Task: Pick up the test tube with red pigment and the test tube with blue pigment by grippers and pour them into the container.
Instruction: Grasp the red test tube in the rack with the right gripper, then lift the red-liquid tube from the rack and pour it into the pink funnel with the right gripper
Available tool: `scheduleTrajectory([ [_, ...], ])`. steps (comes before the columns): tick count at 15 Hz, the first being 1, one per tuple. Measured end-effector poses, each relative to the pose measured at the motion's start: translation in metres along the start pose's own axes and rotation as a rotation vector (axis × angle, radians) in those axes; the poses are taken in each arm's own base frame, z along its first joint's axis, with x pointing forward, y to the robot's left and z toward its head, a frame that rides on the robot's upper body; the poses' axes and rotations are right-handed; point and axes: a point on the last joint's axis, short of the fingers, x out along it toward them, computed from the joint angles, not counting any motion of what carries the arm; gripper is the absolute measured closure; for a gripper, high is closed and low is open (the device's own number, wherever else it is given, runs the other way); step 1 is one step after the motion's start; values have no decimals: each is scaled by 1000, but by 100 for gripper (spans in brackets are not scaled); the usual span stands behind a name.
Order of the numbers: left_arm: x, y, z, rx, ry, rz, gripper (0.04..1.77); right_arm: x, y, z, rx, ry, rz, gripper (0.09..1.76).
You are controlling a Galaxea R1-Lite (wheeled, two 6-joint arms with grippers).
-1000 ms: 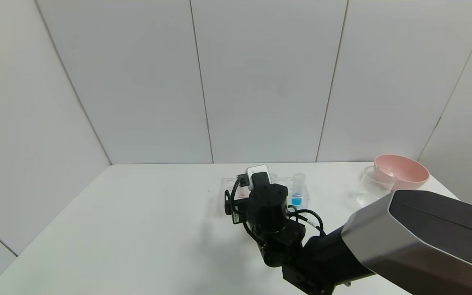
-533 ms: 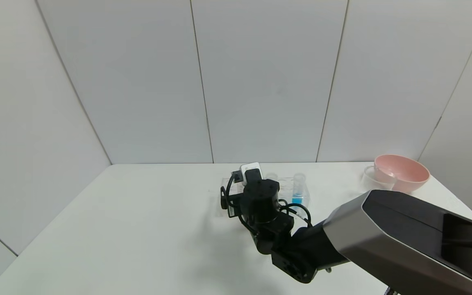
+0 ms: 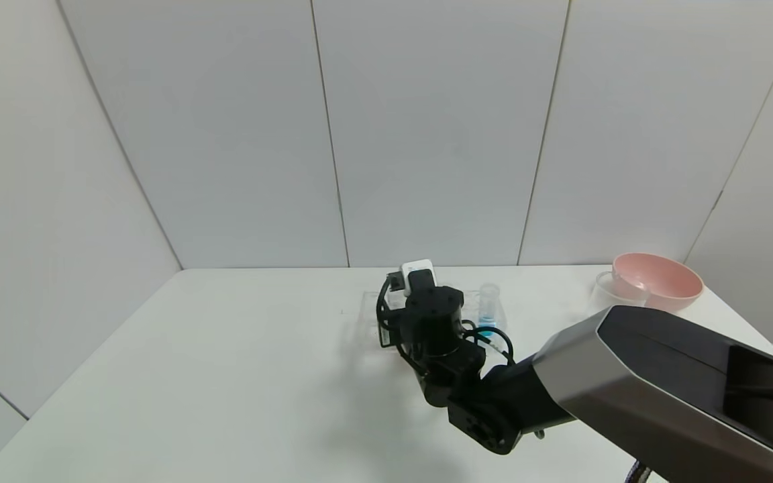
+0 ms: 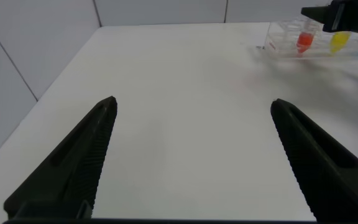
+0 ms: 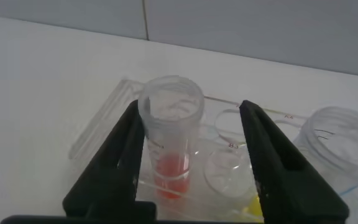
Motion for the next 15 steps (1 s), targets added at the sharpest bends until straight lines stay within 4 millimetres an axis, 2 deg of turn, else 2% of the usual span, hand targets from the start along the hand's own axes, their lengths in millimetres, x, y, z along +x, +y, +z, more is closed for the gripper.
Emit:
scheduleTrajectory([
  [3, 0, 0, 0, 0, 0, 0, 5, -5, 2, 6, 3, -8, 9, 107],
  [4, 0, 0, 0, 0, 0, 0, 5, -5, 2, 8, 4, -10, 13, 134],
  [12, 0, 0, 0, 0, 0, 0, 5, -8, 2, 10, 3, -8, 15, 136],
  [15, 0, 0, 0, 0, 0, 0, 5, -12, 0, 26, 0, -22, 19, 136],
])
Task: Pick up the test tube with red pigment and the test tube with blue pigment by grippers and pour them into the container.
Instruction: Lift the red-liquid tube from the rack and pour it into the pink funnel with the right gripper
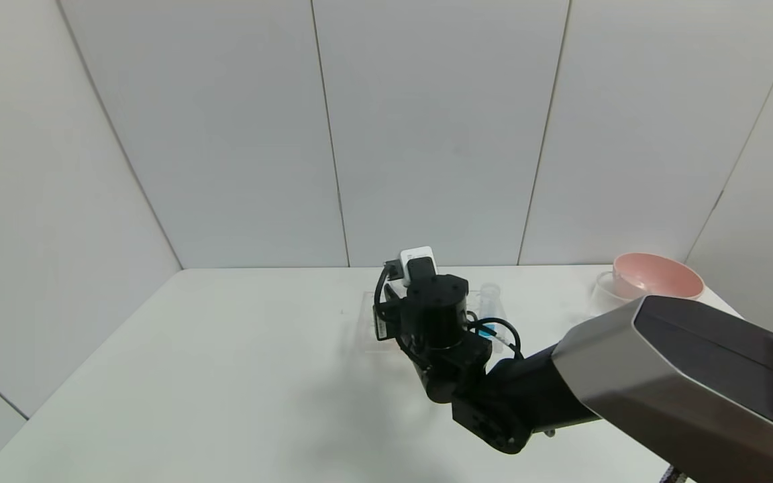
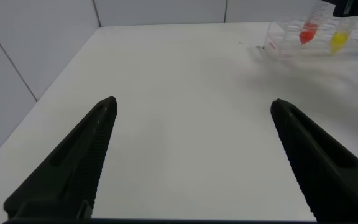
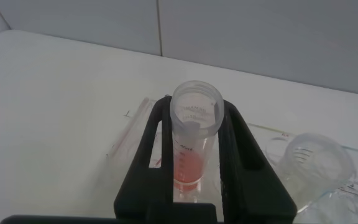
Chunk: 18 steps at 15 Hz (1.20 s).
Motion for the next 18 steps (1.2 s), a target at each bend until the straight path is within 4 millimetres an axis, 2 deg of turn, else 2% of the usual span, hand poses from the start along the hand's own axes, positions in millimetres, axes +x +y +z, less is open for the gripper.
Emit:
scheduleTrajectory([
  [5, 0, 0, 0, 0, 0, 0, 5, -16, -7, 49, 15, -37, 41, 136],
  [8, 0, 0, 0, 0, -1, 0, 5, -25, -8, 66, 24, -69, 54, 136],
  [14, 0, 0, 0, 0, 0, 0, 5, -35, -10, 68, 9, -58, 83, 136],
  [16, 0, 0, 0, 0, 0, 0, 5, -47, -17, 63, -22, -19, 147, 136],
  [18, 0, 0, 0, 0, 0, 0, 5, -67, -33, 60, -55, 32, 230, 136],
])
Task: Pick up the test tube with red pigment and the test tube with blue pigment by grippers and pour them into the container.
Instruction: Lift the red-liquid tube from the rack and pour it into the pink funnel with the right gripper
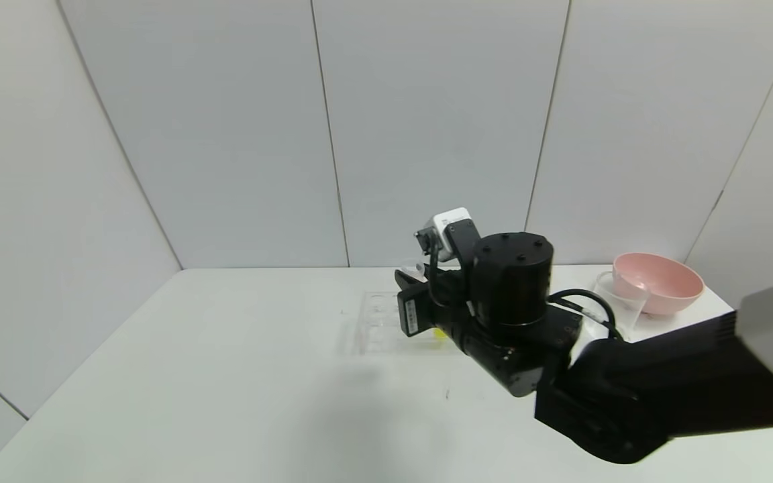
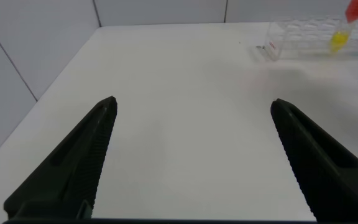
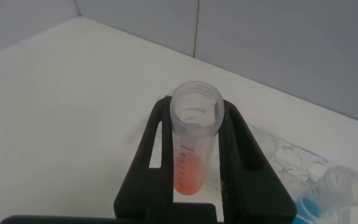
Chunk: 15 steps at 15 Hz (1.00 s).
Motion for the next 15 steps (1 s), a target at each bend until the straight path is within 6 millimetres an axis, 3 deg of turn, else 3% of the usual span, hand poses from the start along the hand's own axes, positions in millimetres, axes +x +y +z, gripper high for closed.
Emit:
scheduleTrajectory([
  [2, 0, 0, 0, 0, 0, 0, 5, -27, -21, -1, -32, 40, 64, 136],
  [9, 0, 0, 0, 0, -1, 0, 5, -117, -134, 21, -41, 78, 108, 136],
  [15, 0, 0, 0, 0, 0, 0, 5, -147, -191, 23, -167, 101, 9, 136],
])
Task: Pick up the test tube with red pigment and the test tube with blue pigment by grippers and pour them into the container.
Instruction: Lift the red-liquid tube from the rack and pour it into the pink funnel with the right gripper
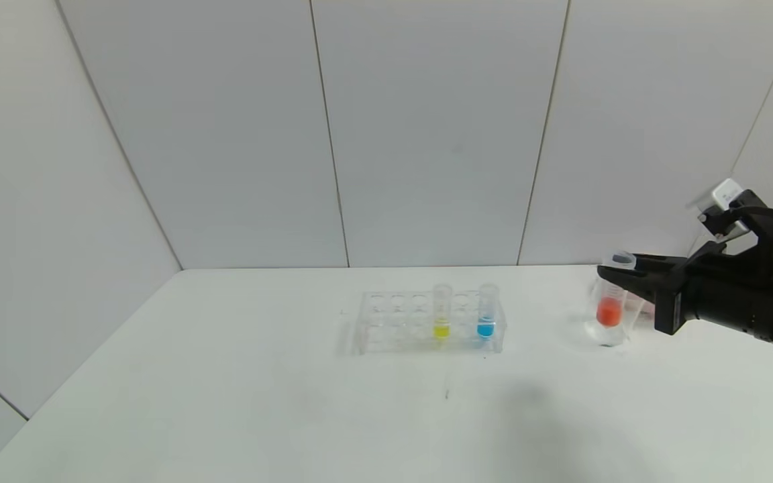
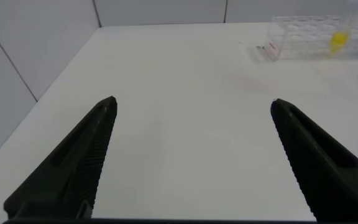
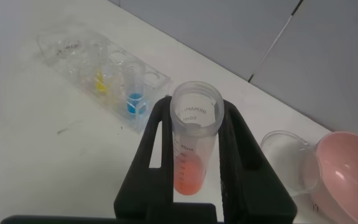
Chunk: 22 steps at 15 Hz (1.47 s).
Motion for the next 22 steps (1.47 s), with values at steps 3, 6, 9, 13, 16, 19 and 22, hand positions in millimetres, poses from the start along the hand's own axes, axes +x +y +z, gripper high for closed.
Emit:
scheduleTrajectory([
  [3, 0, 0, 0, 0, -1, 0, 5, -6, -29, -3, -14, -1, 6, 136],
  [6, 0, 0, 0, 0, 0, 0, 5, -13, -64, -4, 5, 66, -8, 136],
  [9, 0, 0, 0, 0, 0, 0, 5, -18, -103, 0, -2, 102, -37, 136],
  [13, 0, 0, 0, 0, 0, 0, 5, -8, -151, -3, -27, 153, -79, 136],
  [16, 0, 0, 0, 0, 0, 0, 5, 3, -172, -7, -12, 215, -68, 136],
  [19, 0, 0, 0, 0, 0, 0, 5, 4, -177, -2, 25, 359, -37, 136],
  [22, 0, 0, 0, 0, -1, 0, 5, 8, -178, 11, -49, 471, -44, 136],
])
